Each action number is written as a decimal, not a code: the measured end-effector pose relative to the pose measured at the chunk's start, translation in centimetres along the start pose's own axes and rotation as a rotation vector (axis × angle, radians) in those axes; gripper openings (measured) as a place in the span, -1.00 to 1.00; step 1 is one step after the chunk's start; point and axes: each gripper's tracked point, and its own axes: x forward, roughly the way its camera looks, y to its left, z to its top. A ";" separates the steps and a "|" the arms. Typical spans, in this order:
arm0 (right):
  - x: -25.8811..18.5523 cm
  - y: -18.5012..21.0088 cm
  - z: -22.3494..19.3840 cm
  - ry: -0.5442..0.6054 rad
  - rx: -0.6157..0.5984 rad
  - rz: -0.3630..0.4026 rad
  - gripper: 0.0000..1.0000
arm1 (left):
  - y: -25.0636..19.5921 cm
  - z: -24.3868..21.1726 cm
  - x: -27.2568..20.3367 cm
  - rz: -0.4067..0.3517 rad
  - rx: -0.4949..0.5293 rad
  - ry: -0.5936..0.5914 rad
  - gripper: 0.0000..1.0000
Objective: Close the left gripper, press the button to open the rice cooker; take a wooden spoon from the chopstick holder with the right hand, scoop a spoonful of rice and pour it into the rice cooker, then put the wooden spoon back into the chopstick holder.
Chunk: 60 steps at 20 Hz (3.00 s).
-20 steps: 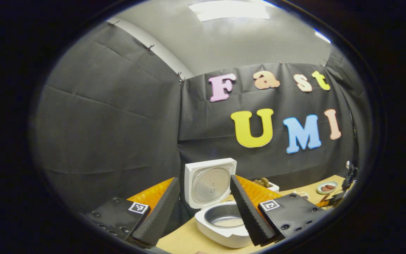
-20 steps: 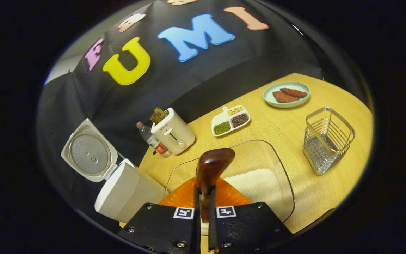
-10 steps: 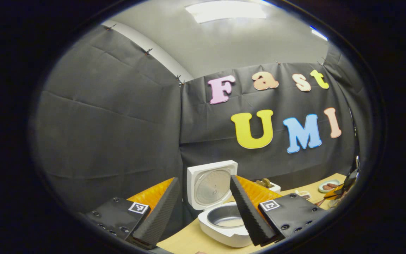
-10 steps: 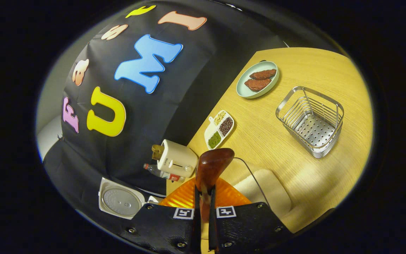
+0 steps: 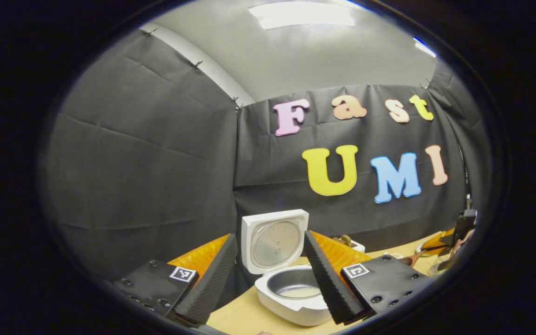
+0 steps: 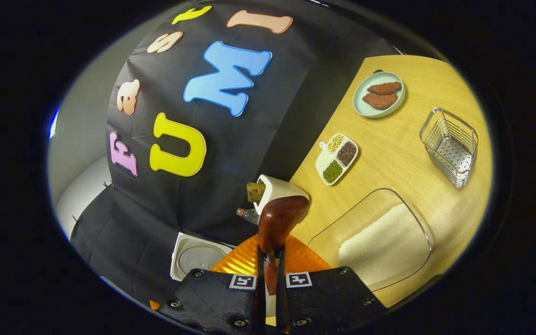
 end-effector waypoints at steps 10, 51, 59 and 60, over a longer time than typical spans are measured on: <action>4.0 8.9 -4.2 0.074 -0.110 0.115 -0.83 | 4.7 -1.8 -1.2 0.072 -0.014 0.029 0.97; 13.5 17.8 -21.2 0.031 -1.643 0.216 -0.83 | 14.6 -4.3 -10.7 0.350 0.036 0.128 0.94; 13.1 17.1 -19.7 0.112 -1.306 0.202 -0.82 | 14.1 -3.2 -10.2 0.335 0.055 0.116 0.94; 12.7 17.2 -19.2 0.123 -1.234 0.206 -0.83 | 13.8 -2.9 -10.1 0.331 0.064 0.112 0.94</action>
